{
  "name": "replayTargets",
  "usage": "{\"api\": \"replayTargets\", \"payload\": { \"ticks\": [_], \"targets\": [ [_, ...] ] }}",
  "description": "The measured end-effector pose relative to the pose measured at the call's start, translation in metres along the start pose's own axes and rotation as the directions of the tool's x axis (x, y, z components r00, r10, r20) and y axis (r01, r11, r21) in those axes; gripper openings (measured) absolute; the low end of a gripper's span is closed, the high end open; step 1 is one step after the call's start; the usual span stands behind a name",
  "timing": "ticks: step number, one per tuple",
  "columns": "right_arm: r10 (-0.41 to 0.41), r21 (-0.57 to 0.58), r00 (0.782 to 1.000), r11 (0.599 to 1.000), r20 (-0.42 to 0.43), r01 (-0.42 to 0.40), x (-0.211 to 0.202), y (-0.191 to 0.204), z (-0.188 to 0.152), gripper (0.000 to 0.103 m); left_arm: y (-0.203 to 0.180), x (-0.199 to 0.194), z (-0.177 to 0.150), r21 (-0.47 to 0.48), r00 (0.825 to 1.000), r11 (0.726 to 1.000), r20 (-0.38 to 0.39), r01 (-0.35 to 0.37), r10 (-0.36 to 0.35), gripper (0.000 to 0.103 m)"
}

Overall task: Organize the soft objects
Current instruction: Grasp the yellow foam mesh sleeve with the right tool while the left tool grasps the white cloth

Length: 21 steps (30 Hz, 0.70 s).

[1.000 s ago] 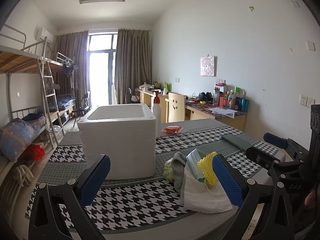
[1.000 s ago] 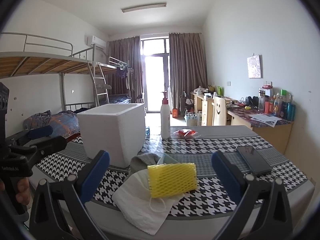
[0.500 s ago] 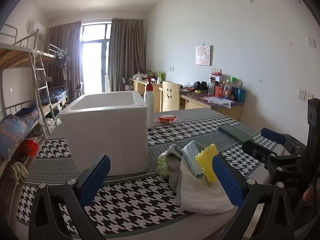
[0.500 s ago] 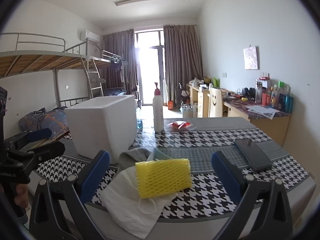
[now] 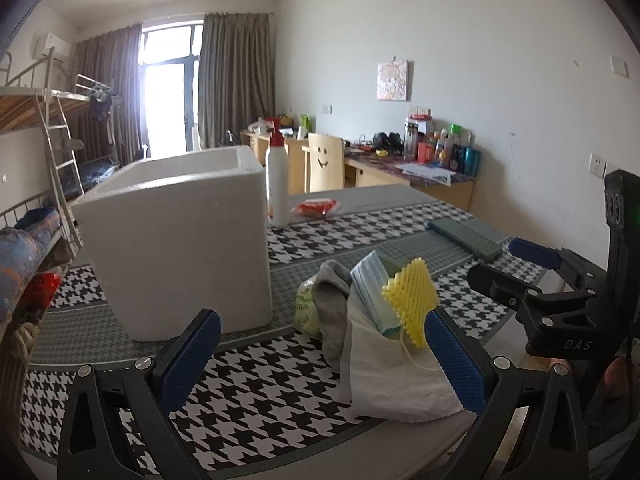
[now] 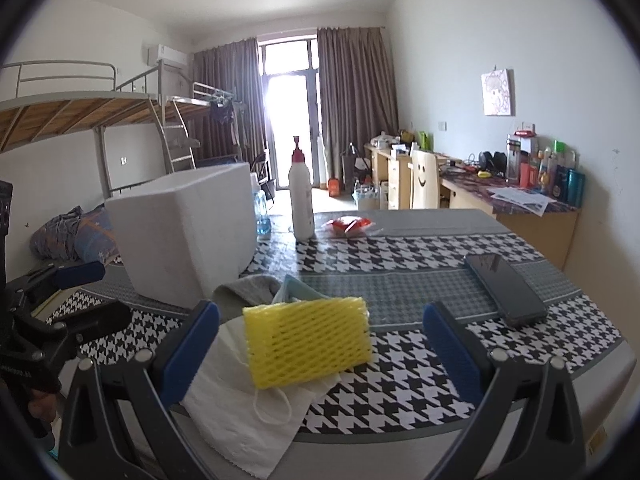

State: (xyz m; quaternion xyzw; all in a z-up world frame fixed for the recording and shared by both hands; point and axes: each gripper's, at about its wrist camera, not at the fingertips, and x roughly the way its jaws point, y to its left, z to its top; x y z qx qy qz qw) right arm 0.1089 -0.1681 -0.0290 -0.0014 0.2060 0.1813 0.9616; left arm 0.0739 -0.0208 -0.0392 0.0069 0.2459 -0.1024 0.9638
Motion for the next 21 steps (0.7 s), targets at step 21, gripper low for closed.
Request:
{"api": "replayTargets", "payload": {
  "ticks": [21],
  "targets": [
    [-0.008,0.002,0.997,1.0,-0.082,0.008,0.023,-0.001,-0.005,0.103,-0.013,0.026,-0.021,0.042,0.983,0.994,-0.156,0.105,-0.097,0.102]
  ]
}}
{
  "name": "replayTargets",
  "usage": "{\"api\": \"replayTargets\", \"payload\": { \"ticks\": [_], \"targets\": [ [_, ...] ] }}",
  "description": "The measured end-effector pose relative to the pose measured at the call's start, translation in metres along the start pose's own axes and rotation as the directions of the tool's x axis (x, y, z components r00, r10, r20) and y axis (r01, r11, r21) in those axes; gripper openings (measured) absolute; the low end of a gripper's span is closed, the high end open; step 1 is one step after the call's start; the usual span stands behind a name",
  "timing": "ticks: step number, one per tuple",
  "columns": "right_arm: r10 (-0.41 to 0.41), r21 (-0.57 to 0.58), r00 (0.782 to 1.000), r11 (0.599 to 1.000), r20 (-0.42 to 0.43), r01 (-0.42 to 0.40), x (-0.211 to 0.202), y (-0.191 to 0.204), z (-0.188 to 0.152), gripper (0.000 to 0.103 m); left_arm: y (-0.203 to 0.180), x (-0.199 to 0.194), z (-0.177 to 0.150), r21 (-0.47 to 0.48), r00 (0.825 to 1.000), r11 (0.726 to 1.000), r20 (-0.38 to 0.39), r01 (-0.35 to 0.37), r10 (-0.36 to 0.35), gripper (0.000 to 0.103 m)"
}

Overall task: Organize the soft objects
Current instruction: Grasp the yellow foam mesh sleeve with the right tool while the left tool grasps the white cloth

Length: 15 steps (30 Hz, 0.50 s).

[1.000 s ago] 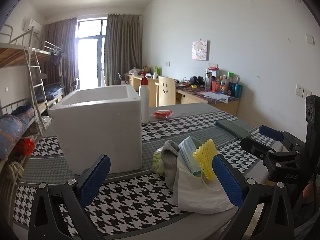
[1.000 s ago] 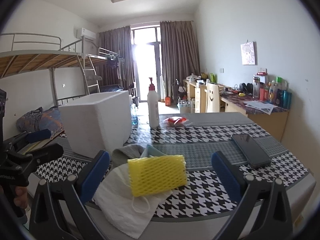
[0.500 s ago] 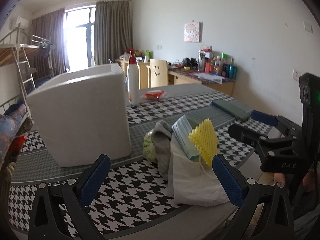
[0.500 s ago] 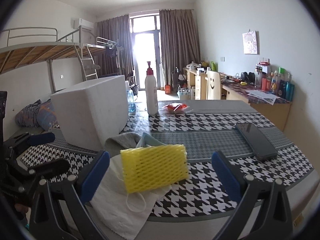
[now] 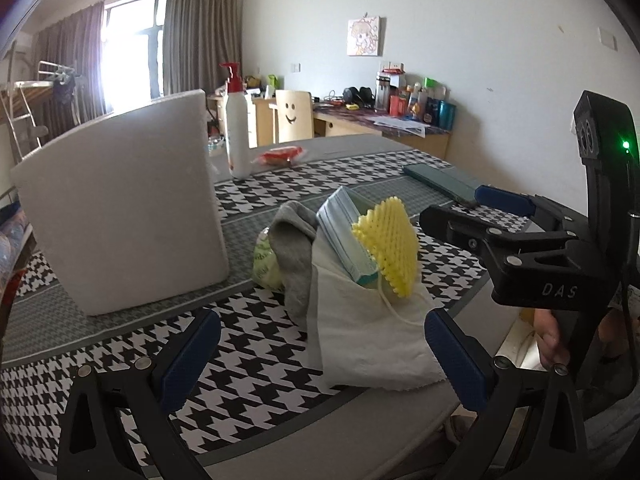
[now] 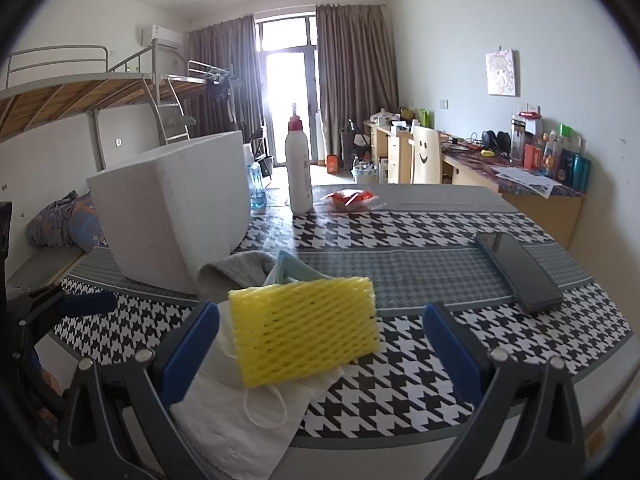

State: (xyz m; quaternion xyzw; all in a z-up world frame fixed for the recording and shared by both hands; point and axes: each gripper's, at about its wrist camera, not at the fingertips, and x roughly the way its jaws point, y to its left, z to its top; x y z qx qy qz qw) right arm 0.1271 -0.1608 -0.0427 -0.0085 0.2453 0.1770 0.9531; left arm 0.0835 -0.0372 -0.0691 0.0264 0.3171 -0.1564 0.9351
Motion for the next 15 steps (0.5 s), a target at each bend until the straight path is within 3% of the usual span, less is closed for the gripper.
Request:
{"api": "replayTargets", "payload": {
  "ticks": [4,10,15],
  "targets": [
    [-0.008,0.006,1.0,1.0,-0.007,0.008,0.002,-0.003,0.001,0.103,-0.006,0.007,-0.001,0.014,0.999,1.0,-0.018,0.027,-0.027,0.096],
    [-0.01,0.014,1.0,1.0,-0.011,0.01,0.003,-0.005,-0.001,0.103,-0.008,0.021,-0.008,-0.007,0.994,0.997,-0.087,0.071,-0.071,0.078],
    [-0.006,0.013,1.0,1.0,-0.025,0.006,0.006,-0.006,-0.004,0.103,-0.01,0.027,-0.008,-0.011,0.99,0.997,-0.119,0.071,-0.072,0.067]
  ]
}}
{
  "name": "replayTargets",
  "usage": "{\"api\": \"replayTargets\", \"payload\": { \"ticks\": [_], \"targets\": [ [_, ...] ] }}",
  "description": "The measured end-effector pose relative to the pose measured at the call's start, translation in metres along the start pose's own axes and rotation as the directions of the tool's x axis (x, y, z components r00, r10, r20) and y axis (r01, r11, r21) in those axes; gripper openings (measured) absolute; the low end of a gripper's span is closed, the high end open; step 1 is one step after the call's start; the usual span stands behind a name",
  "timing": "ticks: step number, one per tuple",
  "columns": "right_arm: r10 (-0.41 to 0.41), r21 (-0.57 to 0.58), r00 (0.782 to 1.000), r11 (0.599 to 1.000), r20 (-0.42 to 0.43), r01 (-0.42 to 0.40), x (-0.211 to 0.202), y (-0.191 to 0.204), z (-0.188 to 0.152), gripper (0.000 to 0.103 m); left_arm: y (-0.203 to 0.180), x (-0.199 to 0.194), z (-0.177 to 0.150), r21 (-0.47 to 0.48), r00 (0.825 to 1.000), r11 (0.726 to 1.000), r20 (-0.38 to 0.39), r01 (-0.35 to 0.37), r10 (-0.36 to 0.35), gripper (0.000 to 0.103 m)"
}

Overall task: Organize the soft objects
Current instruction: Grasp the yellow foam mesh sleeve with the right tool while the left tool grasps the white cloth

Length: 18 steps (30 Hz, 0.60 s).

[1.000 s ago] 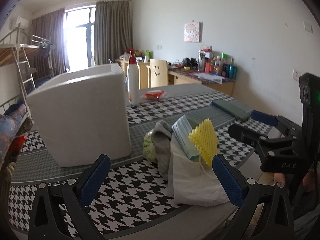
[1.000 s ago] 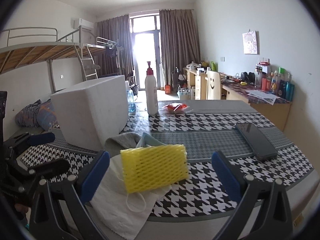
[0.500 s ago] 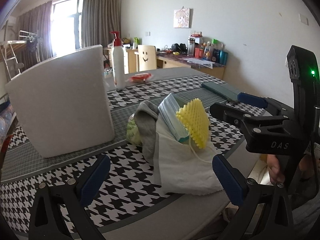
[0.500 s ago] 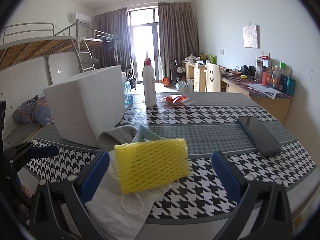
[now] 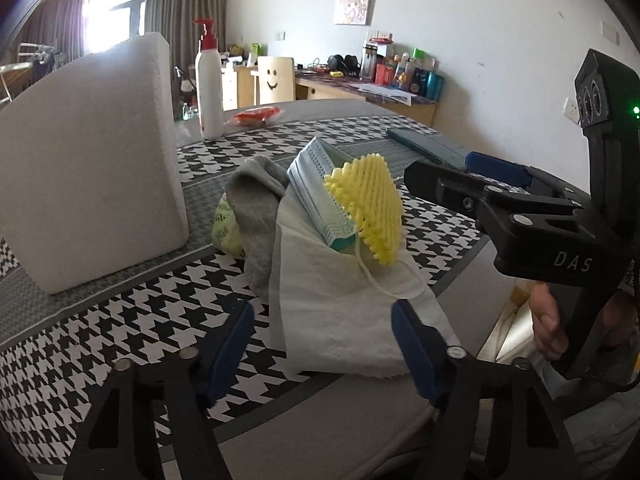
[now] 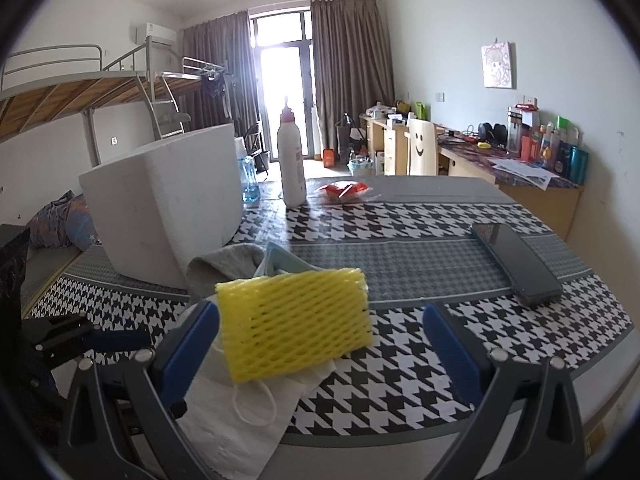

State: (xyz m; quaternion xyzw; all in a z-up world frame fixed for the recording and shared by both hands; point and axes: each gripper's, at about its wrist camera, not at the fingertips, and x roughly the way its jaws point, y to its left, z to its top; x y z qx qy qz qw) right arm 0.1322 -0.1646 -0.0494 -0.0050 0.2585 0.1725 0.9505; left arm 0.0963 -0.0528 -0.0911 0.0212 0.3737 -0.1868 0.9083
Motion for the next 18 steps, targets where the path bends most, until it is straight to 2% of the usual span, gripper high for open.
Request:
{"api": "replayTargets", "payload": {
  "ticks": [8,14,16,18],
  "targets": [
    [0.004,0.003,1.0,1.0,-0.03,-0.004,0.01,0.001,-0.003,0.103,-0.005,0.011,0.005,0.011,1.0,1.0,-0.022,0.02,-0.019,0.04],
    [0.009,0.009,0.998,1.0,-0.059,-0.009,0.02,0.001,-0.002,0.103,-0.008,0.016,0.006,0.013,0.998,0.998,-0.027,0.062,-0.062,0.015],
    [0.011,0.008,0.998,1.0,-0.068,-0.011,0.023,0.001,-0.001,0.103,-0.008,0.018,0.007,0.015,0.997,0.997,-0.031,0.074,-0.073,0.015],
    [0.015,0.007,0.997,1.0,-0.077,-0.015,0.026,0.002,-0.002,0.103,-0.008,0.017,0.007,0.019,0.997,0.997,-0.028,0.072,-0.071,0.009]
  ]
}}
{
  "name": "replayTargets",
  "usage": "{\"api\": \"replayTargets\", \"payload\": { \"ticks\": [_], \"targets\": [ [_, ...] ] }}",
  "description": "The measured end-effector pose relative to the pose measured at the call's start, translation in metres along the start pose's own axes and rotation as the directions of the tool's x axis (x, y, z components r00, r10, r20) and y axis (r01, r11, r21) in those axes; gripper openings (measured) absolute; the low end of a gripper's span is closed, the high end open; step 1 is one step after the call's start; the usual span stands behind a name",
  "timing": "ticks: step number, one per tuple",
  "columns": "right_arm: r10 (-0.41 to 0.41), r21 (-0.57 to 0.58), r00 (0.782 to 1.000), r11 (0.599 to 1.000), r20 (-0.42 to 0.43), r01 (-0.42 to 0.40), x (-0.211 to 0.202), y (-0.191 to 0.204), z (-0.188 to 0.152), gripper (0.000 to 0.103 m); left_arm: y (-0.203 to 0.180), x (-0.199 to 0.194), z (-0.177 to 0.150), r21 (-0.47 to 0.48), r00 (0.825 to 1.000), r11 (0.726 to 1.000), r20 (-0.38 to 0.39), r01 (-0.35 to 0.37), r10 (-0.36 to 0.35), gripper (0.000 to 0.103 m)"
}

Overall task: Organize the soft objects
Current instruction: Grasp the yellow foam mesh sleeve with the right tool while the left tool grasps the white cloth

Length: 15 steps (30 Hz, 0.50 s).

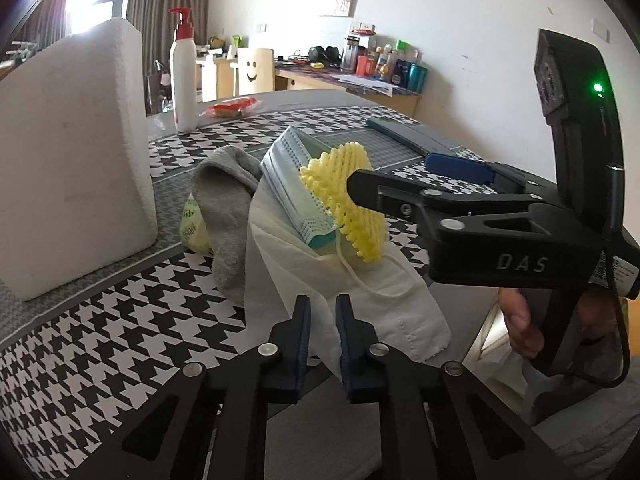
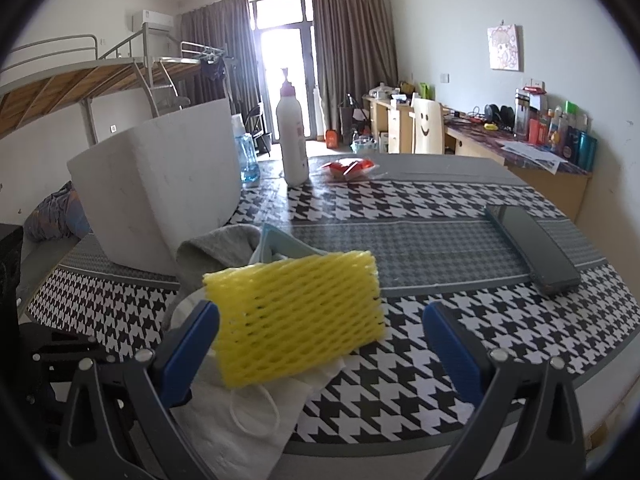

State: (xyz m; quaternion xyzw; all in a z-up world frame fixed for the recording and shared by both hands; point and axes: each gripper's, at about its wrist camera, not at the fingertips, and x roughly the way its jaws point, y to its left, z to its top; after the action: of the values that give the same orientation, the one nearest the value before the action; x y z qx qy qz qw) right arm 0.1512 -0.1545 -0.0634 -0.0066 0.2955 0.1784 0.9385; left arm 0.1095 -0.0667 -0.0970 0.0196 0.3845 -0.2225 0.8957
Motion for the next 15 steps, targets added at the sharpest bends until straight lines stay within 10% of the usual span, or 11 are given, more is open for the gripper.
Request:
{"api": "replayTargets", "payload": {
  "ticks": [15],
  "targets": [
    [0.036,0.01,0.994,0.999,-0.104,-0.035,0.03,-0.003,0.002,0.071,0.021,-0.008,0.002,-0.012,0.998,0.999,0.028,-0.052,0.053,0.012]
  ]
}}
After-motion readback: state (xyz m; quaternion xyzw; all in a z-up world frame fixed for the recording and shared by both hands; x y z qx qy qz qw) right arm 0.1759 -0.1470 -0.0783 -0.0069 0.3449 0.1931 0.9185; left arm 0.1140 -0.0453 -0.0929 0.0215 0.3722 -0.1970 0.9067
